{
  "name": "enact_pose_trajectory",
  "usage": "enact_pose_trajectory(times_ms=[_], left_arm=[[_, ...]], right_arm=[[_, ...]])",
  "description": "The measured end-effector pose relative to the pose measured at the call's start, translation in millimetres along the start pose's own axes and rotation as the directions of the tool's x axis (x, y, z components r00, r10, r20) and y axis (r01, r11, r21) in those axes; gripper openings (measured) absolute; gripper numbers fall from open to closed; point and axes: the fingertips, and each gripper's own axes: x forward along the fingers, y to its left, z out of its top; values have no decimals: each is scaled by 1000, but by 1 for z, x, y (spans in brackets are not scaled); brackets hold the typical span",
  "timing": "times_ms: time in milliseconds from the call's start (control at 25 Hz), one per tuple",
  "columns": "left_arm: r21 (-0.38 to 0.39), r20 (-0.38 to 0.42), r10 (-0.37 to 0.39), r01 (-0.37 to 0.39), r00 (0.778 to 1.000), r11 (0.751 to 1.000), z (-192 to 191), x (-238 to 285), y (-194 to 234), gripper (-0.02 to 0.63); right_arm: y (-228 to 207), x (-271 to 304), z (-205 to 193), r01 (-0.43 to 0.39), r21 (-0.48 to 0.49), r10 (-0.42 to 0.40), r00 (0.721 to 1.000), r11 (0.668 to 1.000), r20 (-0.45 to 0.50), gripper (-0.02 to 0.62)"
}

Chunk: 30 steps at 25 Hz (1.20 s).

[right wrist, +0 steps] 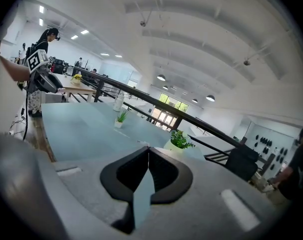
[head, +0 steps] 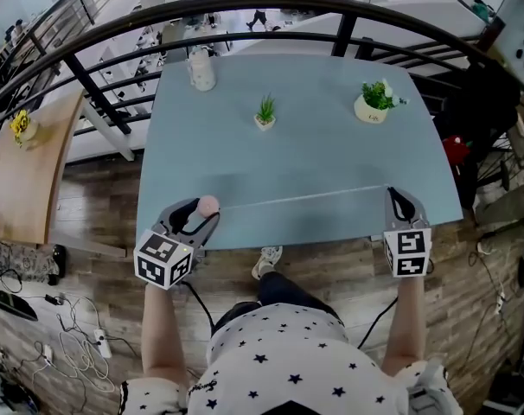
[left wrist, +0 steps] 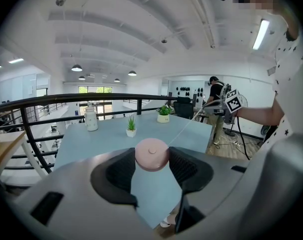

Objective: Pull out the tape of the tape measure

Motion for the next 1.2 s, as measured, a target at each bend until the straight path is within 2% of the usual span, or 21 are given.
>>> enact_pose_trajectory(times_ms=[520,1200], left_arm=[[-1,-1,19,-19,1000,1000,-1,-1,6,210],[11,-7,-3,3,1000,1000,2,7,-6,210]], right_arm=[[-13,1,-2,39,-13,-39,999,999,-8,9],[13,5,8,-32,7,32,999,999,24,9]])
